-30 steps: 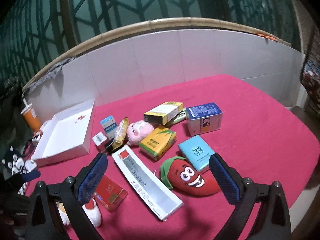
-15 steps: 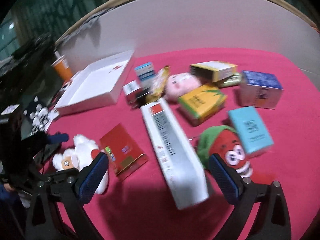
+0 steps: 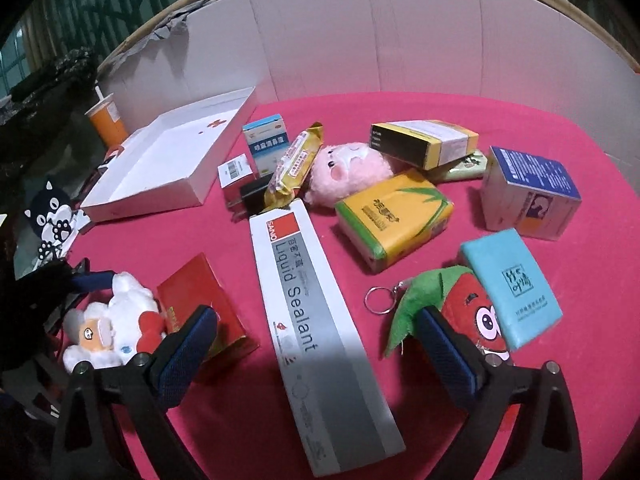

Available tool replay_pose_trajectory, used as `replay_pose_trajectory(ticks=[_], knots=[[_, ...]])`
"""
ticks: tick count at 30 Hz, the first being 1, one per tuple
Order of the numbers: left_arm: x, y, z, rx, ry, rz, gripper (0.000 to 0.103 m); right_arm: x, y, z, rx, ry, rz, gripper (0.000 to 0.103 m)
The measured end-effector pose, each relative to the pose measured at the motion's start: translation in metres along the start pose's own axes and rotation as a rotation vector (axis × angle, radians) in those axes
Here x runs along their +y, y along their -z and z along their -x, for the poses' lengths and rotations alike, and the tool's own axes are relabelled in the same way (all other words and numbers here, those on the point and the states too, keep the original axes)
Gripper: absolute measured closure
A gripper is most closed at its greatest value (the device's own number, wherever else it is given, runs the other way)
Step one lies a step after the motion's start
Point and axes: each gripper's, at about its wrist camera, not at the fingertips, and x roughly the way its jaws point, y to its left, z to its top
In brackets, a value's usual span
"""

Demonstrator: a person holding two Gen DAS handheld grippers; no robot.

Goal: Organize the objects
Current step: 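Grasp the white plush toy with the left gripper while the right gripper grasps the Liquid Sealant box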

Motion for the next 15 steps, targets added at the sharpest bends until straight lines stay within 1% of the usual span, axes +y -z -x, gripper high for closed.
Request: replay_pose_trajectory(ticks=[2, 4, 5, 8, 11, 14, 15], knots=[[0.002, 0.0, -0.001, -0.001, -0.008, 0.01, 0.003, 0.004, 0.0, 0.0, 0.012, -0.022, 0.012, 0.001], [0.006, 0.001, -0.001, 0.002, -0.002, 0.025, 0.003, 0.014, 0.004, -0.002, 0.033, -0.071, 0.042, 0.002], [0.008, 0.001, -0.001, 0.003, 0.001, 0.033, 0.003, 0.018, 0.006, -0.003, 0.041, -0.074, 0.056, 0.002], [0.013, 0.004, 0.003, -0.001, 0.016, 0.048, 0.003, 0.025, 0.012, -0.01, 0.068, -0.061, 0.091, 0.002], [0.02, 0.01, 0.004, 0.002, 0.05, 0.066, 0.004, 0.018, 0.013, -0.015, 0.076, -0.018, 0.075, 0.002], [0.02, 0.011, 0.002, 0.013, 0.099, 0.064, 0.014, 0.009, 0.013, -0.016, 0.075, -0.023, 0.043, 0.009], [0.016, 0.011, 0.002, 0.012, 0.105, 0.048, 0.02, 0.009, 0.013, -0.016, 0.071, -0.028, 0.042, 0.012]])
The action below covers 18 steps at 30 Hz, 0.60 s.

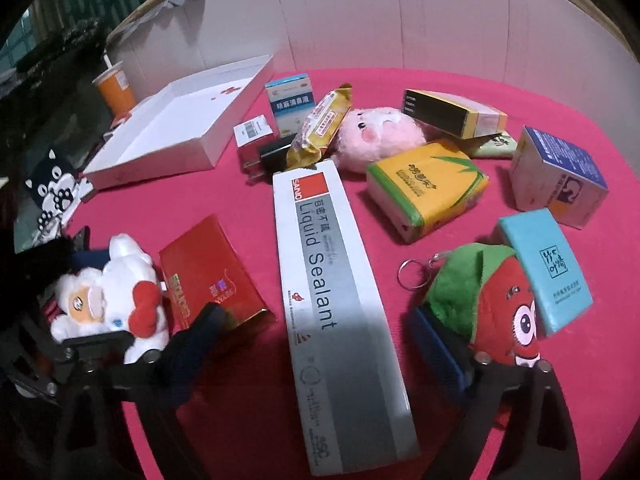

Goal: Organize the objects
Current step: 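Grasp the white plush toy with the left gripper while the right gripper grasps the Liquid Sealant box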

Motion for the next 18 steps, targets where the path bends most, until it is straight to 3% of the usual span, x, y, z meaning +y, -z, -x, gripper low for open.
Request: replay_pose_trajectory(ticks=[4, 12, 18], knots=[[-0.016, -0.001, 0.001, -0.006, 0.008, -0.072, 0.042, 0.001, 0.0, 0.001, -0.008, -0.022, 0.003, 0.022], [-0.009, -0.009, -0.006, 0.01, 0.059, 0.013, 0.042, 0.001, 0.0, -0.002, -0.015, -0.041, -0.036, 0.023], [-0.012, -0.009, -0.006, 0.002, 0.056, 0.02, 0.044, 0.003, 0.001, -0.002, -0.018, -0.068, -0.055, 0.03]])
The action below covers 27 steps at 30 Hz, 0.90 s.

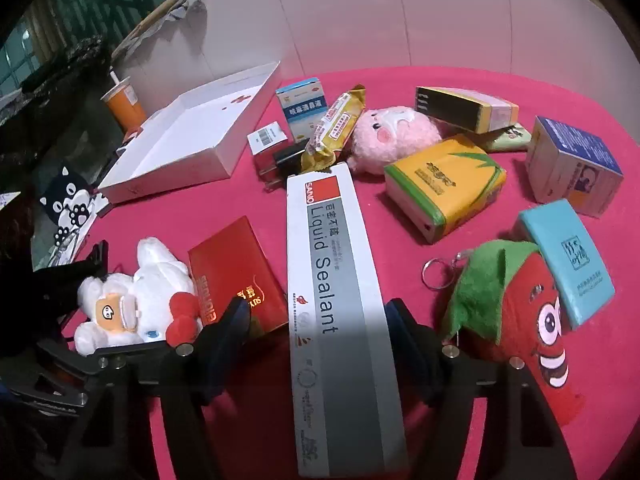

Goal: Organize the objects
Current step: 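Grasp the white plush toy with the left gripper while the right gripper grasps the Liquid Sealant box, then lift the plush with the left gripper while the right gripper lifts the Liquid Sealant box toward the tray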

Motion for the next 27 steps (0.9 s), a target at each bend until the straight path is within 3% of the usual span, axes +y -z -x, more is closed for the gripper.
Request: replay_pose_trajectory(ticks=[9, 13, 18, 21, 24, 27], knots=[[0.003, 0.002, 0.0, 0.004, -0.001, 0.023, 0.043, -0.018, 0.003, 0.006, -0.02, 0.029, -0.083, 0.034], [0.005, 0.002, -0.003, 0.012, -0.007, 0.043, 0.036, -0.018, 0.002, 0.007, -0.023, 0.044, -0.063, 0.037], [-0.002, 0.001, -0.003, 0.005, -0.047, 0.018, 0.035, -0.012, -0.001, 0.006, -0.02, 0.08, -0.036, 0.037], [-0.006, 0.002, -0.002, -0.005, -0.043, 0.006, 0.045, -0.01, -0.001, 0.006, -0.014, 0.093, -0.026, 0.04], [-0.007, 0.003, -0.001, -0.013, -0.053, 0.0, 0.046, -0.004, 0.0, 0.008, -0.01, 0.082, -0.015, 0.053], [-0.005, 0.004, 0.001, -0.017, -0.045, 0.011, 0.046, 0.001, 0.002, 0.01, -0.008, 0.099, -0.004, 0.054]])
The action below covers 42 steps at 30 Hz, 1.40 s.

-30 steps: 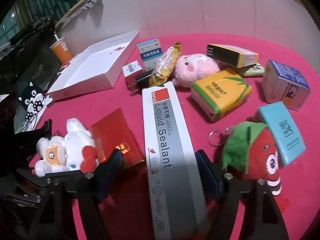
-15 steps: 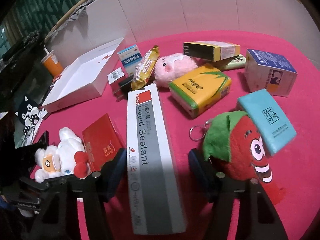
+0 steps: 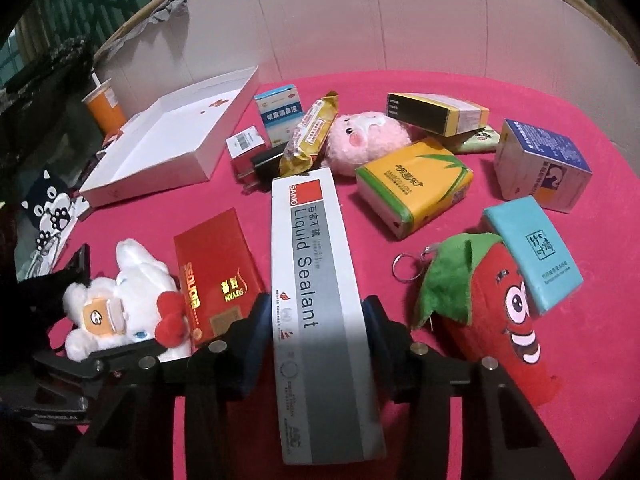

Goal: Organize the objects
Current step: 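Lift the plush with the left gripper while the right gripper lifts the Liquid Sealant box toward the tray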

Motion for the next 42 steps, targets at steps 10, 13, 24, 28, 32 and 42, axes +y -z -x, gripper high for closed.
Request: replay_pose_trajectory(ticks=[10, 13, 24, 28, 32, 42], knots=[[0.006, 0.004, 0.011, -0.052, -0.058, 0.031, 0.048, 0.006, 0.013, 0.019, -0.062, 0.049, -0.007, 0.055], [0.01, 0.005, 0.021, -0.094, -0.116, 0.04, 0.048, 0.015, 0.013, 0.037, -0.132, 0.063, 0.015, 0.055], [0.019, 0.006, 0.049, -0.19, -0.239, 0.055, 0.049, 0.06, 0.005, 0.092, -0.365, 0.069, 0.085, 0.055], [0.026, 0.006, 0.057, -0.211, -0.262, 0.072, 0.049, 0.066, 0.0, 0.097, -0.381, 0.055, 0.079, 0.055], [0.032, 0.003, 0.064, -0.237, -0.268, 0.089, 0.049, 0.069, -0.003, 0.101, -0.394, 0.048, 0.063, 0.054], [0.046, -0.001, 0.081, -0.309, -0.284, 0.137, 0.049, 0.077, -0.014, 0.109, -0.413, 0.048, 0.022, 0.054]])
